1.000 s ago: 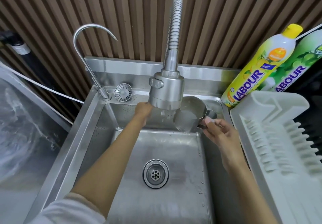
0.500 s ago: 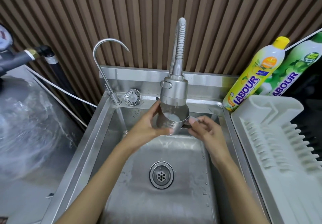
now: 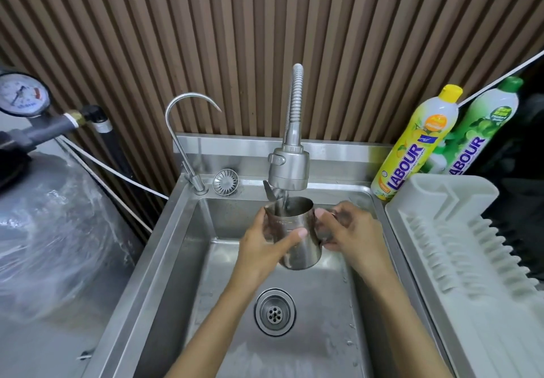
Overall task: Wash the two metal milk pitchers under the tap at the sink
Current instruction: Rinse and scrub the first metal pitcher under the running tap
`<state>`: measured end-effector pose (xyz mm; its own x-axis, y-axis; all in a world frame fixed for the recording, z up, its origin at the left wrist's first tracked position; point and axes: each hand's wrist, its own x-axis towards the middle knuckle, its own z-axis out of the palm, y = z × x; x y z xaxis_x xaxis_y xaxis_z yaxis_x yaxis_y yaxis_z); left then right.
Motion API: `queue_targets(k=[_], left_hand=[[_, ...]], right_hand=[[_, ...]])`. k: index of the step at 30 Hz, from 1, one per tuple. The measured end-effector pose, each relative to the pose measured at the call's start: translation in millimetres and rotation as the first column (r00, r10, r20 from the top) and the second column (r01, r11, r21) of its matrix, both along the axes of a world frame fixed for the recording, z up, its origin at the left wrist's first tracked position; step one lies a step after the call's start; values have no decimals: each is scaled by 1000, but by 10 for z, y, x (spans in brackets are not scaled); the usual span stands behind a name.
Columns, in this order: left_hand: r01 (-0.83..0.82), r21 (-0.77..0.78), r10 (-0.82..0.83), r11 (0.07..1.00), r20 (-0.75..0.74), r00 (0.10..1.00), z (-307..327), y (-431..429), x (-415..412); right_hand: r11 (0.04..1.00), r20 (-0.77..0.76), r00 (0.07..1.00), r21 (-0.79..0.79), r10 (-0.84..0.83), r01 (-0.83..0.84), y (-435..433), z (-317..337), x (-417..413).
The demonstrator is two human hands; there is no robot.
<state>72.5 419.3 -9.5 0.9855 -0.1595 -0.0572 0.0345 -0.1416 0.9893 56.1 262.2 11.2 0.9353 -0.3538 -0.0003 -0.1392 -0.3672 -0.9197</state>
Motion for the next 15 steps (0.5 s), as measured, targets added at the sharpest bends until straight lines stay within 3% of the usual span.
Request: queue_targets(k=[2,4,7,11,13,15], left_hand=[[60,-164,-80,985,-121,989,-9,-55,75],[46,-234,-78,971,-128,989,25,-102,129],[-75,-269,77,960,-3,997,94,-121,181],[-154,-118,182,981,278,943,229,9,88],[-167,-35,168,985,384,908,246,102,24],[-173,27,148,984,401,904,205,159,-30]], right_hand=[[991,25,1000,-131,-6,9,-20,34,16],[994,51,999,-111,0,6,-4,60,30],[974,88,995,217,47,-65,125,85,34],[743,114,980,640,163,-198,281,-42,75],[637,108,975,742,193,-208,322,-94,39],[660,75,974,724,214,-201,344,-119,-37]])
